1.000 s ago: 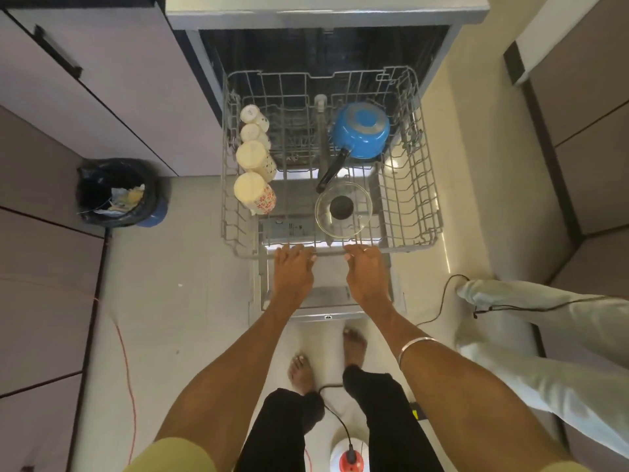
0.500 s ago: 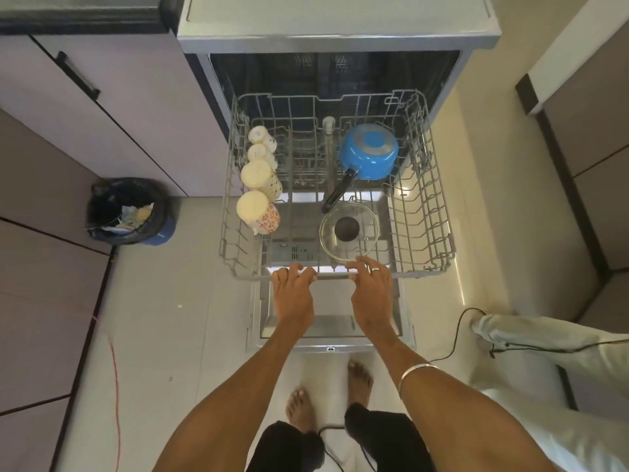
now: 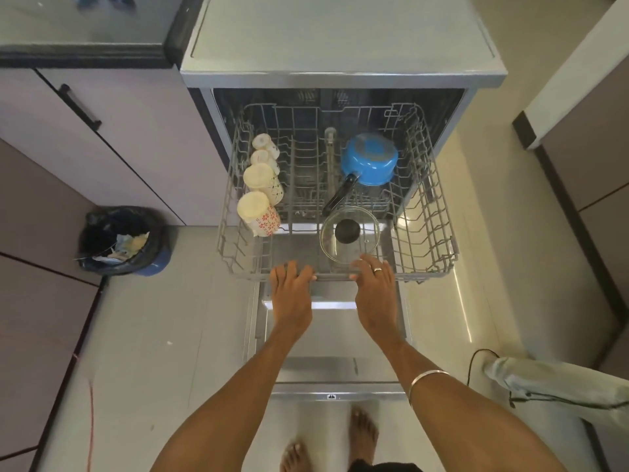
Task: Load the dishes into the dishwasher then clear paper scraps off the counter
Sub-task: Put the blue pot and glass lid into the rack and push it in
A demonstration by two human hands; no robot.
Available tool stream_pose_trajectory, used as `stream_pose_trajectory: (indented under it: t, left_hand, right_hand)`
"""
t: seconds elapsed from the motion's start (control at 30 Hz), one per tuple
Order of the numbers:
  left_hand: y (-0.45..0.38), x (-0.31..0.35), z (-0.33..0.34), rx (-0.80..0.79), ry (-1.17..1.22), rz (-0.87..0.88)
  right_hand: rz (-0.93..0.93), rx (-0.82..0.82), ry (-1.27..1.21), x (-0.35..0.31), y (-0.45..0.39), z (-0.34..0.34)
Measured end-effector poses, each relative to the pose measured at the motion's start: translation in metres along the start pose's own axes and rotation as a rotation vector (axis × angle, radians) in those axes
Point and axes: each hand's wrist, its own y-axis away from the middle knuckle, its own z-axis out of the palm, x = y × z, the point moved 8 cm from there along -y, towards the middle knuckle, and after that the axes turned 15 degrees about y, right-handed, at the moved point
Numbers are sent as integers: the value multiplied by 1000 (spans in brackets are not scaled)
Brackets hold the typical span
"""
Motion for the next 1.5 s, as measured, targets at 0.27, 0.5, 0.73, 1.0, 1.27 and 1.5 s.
stream_pose_trajectory:
  t: [0.27, 0.5, 0.73, 1.0, 1.27, 1.5]
  left_hand:
    - [-55, -5, 20, -9, 4, -35]
    - [-93, -4, 26, 141, 33, 45]
    - [-140, -2, 33, 268, 14, 141]
    - [-204, -2, 43, 340, -28, 205]
    - [-294, -2, 47, 338, -180, 242]
    - [-340, -21, 54, 438, -239, 295]
  right_hand:
    - [-51, -12, -67, 6, -57, 25]
    - [-121, 45, 60, 4, -94, 42]
    - [-194, 120, 125, 6, -142, 59]
    - [-239, 165, 169, 4, -205, 74]
    - [-242, 115, 298, 2, -298, 100]
    - [-249, 157, 286, -9, -334, 121]
